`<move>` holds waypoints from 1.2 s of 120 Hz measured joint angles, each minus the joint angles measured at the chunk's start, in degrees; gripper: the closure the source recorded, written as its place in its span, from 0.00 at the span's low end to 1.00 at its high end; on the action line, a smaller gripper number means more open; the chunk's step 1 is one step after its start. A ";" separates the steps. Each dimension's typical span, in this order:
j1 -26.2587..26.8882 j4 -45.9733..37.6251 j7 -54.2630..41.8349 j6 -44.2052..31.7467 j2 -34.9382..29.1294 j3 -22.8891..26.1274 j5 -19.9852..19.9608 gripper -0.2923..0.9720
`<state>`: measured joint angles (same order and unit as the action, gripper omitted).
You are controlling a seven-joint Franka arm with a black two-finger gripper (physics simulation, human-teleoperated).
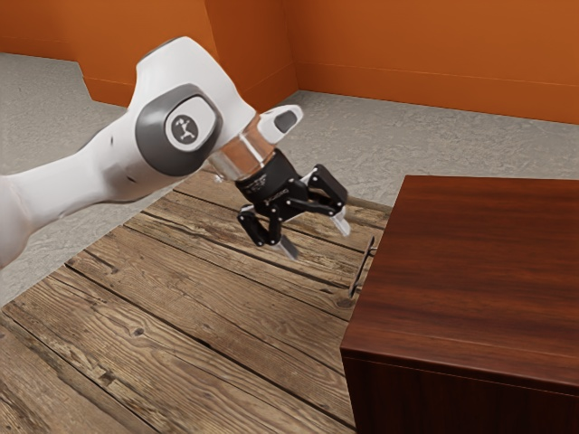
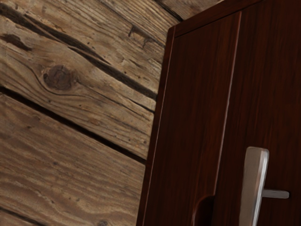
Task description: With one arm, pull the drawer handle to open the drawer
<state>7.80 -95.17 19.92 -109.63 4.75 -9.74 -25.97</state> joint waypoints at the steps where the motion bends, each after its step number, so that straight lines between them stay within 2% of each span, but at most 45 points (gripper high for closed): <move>1: -0.04 -0.08 0.01 -0.05 -0.01 0.00 0.00 0.23; 23: 0.64 -1.00 0.18 -1.52 0.04 0.01 -0.04 0.24; 52: 1.88 -1.05 0.33 -2.82 0.43 0.00 -0.13 0.37; 70: 2.32 -0.88 0.39 -3.65 1.08 0.06 -0.19 0.41; 144: 3.74 -0.97 0.70 -5.74 2.83 0.37 -0.14 0.44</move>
<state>11.54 -96.14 20.62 -115.37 7.58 -9.37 -26.11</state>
